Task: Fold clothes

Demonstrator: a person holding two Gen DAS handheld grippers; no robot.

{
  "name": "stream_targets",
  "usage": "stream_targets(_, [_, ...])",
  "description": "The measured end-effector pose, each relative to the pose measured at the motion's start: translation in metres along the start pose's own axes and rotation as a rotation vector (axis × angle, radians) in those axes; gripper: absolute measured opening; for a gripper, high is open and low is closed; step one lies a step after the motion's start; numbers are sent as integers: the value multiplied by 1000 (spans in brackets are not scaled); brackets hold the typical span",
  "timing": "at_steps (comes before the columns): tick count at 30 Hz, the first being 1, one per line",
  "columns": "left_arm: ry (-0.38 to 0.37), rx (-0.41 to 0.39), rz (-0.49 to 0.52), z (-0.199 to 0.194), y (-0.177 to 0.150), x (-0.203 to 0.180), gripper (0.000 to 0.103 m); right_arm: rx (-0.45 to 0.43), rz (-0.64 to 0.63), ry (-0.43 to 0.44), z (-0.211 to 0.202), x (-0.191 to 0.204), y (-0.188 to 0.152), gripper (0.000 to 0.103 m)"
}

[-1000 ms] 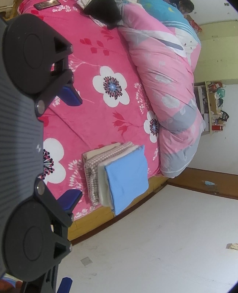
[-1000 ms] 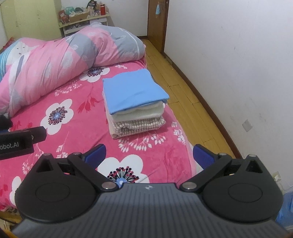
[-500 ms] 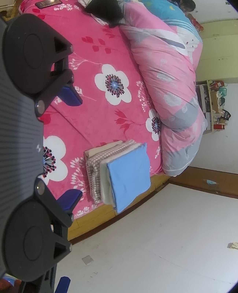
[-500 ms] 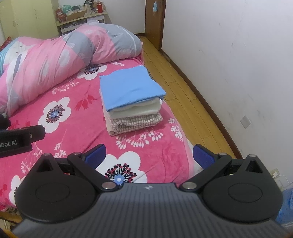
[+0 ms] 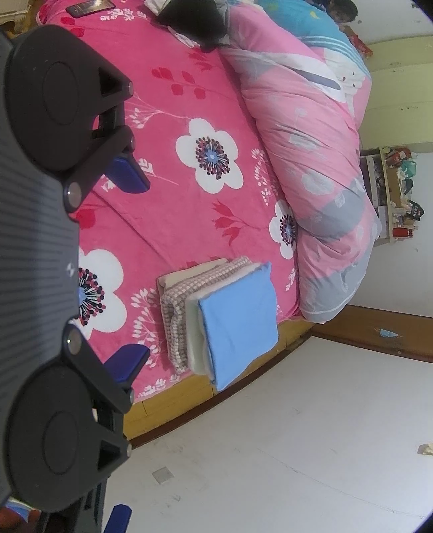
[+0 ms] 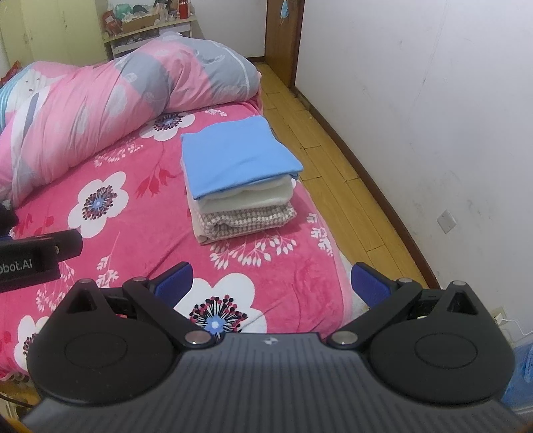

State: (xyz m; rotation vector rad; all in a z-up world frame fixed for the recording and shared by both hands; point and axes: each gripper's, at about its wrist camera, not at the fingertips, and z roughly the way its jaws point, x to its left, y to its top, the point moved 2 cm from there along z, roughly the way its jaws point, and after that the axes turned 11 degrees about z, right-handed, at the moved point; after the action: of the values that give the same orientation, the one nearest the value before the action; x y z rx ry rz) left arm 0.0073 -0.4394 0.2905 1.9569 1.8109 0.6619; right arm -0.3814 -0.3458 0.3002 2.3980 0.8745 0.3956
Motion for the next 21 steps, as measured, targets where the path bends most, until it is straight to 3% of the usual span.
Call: stream_targets(21, [10,21,17,3,-3,-2,98,17,6,-6,5,0,-4,102])
